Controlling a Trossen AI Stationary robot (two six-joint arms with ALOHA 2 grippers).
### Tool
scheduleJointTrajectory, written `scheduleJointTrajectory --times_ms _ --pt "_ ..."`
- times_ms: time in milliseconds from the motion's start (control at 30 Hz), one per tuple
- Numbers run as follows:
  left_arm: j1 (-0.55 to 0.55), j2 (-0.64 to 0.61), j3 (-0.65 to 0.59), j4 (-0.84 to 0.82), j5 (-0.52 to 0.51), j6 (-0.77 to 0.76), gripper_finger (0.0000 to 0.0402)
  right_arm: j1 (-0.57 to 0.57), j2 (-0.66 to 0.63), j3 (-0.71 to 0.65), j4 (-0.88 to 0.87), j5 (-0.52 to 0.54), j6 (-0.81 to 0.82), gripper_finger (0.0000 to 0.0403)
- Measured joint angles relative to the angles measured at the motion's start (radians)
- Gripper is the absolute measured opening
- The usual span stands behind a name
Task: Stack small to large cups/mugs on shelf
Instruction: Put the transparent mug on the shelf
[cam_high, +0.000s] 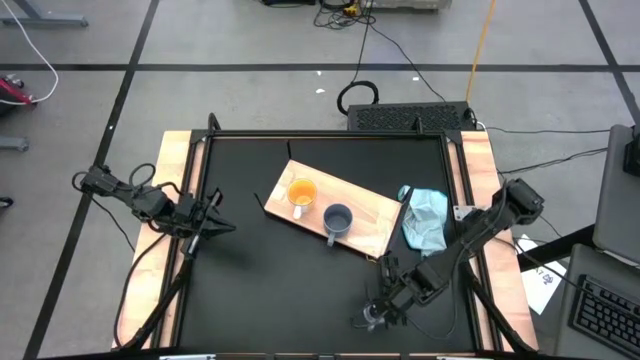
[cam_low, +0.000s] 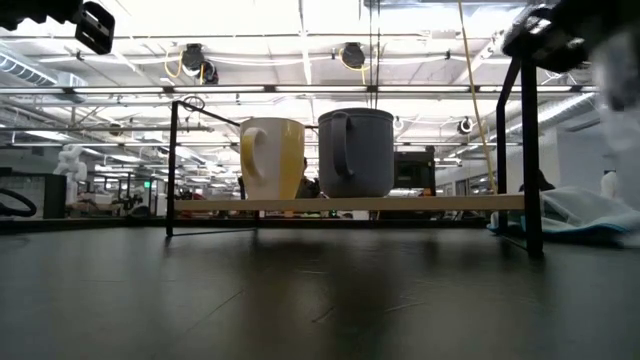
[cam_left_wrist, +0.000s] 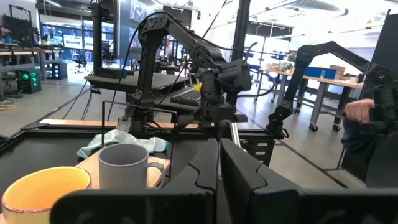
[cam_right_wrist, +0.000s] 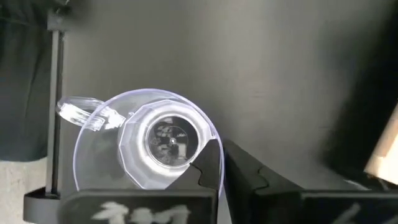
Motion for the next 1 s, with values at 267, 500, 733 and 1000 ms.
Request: scheduleJointTrajectory --times_ms 267,500,733,1000 --pt "0.0 0.0 0.0 -0.008 0.0 0.045 0.0021 -0.073 -0.001 0.196 -0.16 -0.003 -0.144 0.0001" --pt "0.0 0.0 0.0 -0.025 0.0 0.045 0.0021 -0.156 -0.002 0.353 -0.299 0.002 -0.27 0.0" --pt "0.0 0.0 0.0 -0.039 0.0 0.042 0.0021 -0.24 -0.001 0.416 -0.375 0.005 -0.346 0.0" --pt "0.0 0.0 -0.001 -0.086 0.001 0.015 0.0021 -0.349 0.0 0.431 -0.435 0.001 -0.383 0.0"
